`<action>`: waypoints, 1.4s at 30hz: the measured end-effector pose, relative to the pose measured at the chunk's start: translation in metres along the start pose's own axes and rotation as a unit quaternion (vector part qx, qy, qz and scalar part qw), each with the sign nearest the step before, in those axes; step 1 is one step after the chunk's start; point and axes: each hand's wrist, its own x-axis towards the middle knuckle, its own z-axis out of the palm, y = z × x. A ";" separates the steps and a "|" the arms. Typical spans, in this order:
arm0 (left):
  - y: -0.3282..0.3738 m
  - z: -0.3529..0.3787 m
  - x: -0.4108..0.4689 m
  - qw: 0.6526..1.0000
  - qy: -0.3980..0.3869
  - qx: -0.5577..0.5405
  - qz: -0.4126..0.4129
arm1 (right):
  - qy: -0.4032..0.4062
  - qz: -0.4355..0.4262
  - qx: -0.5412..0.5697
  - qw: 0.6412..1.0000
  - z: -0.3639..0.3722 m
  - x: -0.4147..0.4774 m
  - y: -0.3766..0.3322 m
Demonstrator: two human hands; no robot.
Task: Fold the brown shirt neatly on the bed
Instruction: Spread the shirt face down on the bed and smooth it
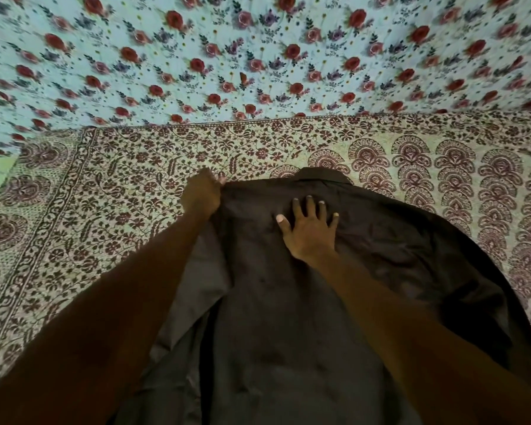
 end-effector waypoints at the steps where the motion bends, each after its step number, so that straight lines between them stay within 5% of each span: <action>1: -0.004 0.003 -0.001 0.999 -0.024 0.028 -0.015 | 0.006 -0.002 -0.009 1.000 0.003 -0.001 0.001; 8: -0.014 0.012 -0.010 0.997 0.068 0.041 0.013 | 0.029 -0.026 -0.054 0.998 0.012 -0.001 0.012; 11: -0.008 0.016 -0.005 0.985 0.076 0.149 0.033 | 0.022 -0.029 -0.074 0.997 0.016 0.004 0.016; 14: 0.009 0.035 -0.041 0.962 0.088 0.214 0.147 | 0.048 -0.044 -0.034 0.997 0.011 0.005 0.021; 17: 0.032 0.069 -0.086 0.957 0.015 0.150 0.248 | 0.179 -0.046 0.063 0.981 -0.007 -0.003 0.043; 25: 0.075 0.128 -0.117 0.964 -0.152 0.118 0.186 | 0.279 0.215 0.092 0.932 -0.059 -0.034 0.161; 30: 0.078 0.132 -0.117 0.958 -0.190 0.153 0.150 | 0.205 0.215 0.025 0.955 -0.084 -0.024 0.220; 37: 0.092 0.126 -0.114 0.952 -0.226 0.168 0.123 | 0.219 0.251 0.084 0.939 -0.098 0.004 0.225; 42: 0.095 0.125 -0.114 0.949 -0.233 0.175 0.116 | 0.258 0.190 0.041 0.946 -0.078 -0.009 0.215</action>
